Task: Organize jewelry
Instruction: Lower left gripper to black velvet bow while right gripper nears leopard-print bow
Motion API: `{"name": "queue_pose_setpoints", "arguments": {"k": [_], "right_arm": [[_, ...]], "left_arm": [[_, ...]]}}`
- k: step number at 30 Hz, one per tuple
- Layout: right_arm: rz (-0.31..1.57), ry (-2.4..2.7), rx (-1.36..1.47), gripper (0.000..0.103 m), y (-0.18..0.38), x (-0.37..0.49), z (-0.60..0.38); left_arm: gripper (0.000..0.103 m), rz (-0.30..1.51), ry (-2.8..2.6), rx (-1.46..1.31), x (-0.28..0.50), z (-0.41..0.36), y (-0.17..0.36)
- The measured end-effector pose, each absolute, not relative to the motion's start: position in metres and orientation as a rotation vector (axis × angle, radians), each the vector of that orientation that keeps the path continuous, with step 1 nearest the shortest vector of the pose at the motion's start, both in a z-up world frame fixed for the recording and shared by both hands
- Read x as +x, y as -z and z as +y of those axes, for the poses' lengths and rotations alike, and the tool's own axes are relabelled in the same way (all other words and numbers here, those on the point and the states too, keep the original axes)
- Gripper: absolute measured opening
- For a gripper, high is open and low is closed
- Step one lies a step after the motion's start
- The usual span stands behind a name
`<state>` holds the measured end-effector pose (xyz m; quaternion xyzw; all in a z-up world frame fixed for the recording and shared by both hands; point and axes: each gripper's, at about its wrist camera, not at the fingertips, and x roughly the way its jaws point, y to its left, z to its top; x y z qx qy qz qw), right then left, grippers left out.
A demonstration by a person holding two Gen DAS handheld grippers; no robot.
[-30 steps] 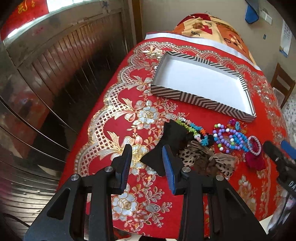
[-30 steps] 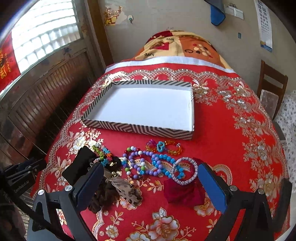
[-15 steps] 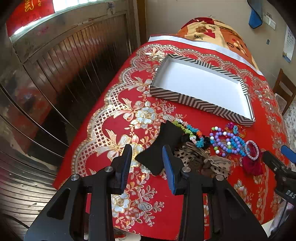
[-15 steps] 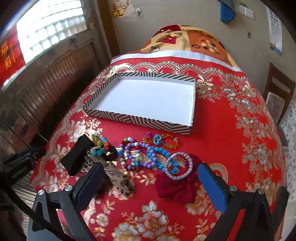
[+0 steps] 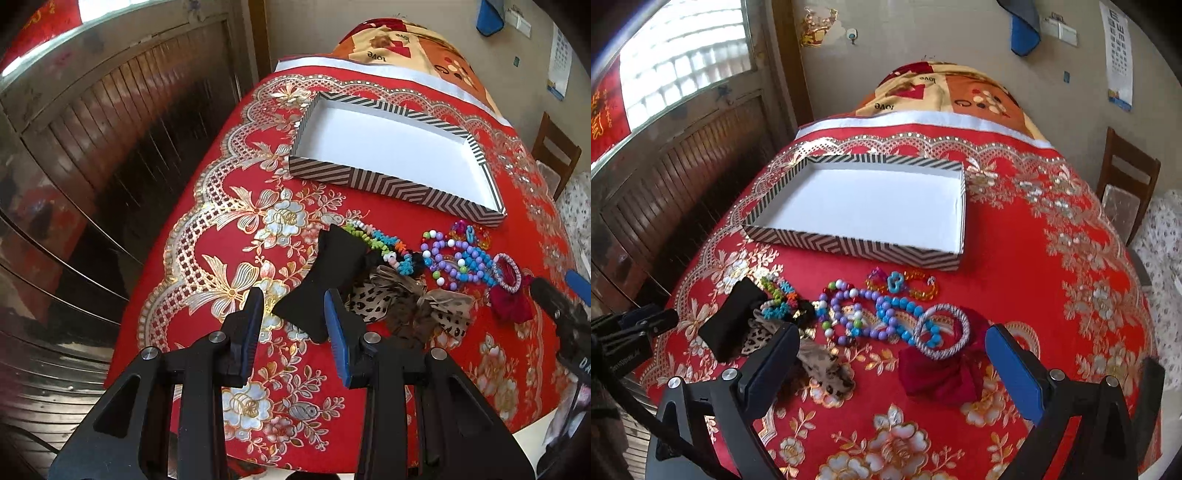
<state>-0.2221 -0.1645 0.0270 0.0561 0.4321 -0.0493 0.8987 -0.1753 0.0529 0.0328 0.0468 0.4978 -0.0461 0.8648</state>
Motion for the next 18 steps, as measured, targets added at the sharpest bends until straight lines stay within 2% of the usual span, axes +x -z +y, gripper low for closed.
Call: {"name": "queue_pose_setpoints", "arguments": {"k": [18], "right_arm": [[0.917, 0.032, 0.064, 0.1, -0.012, -0.23, -0.166]], "left_arm": [[0.033, 1.091, 0.133, 0.058, -0.17, 0.056, -0.015]]}}
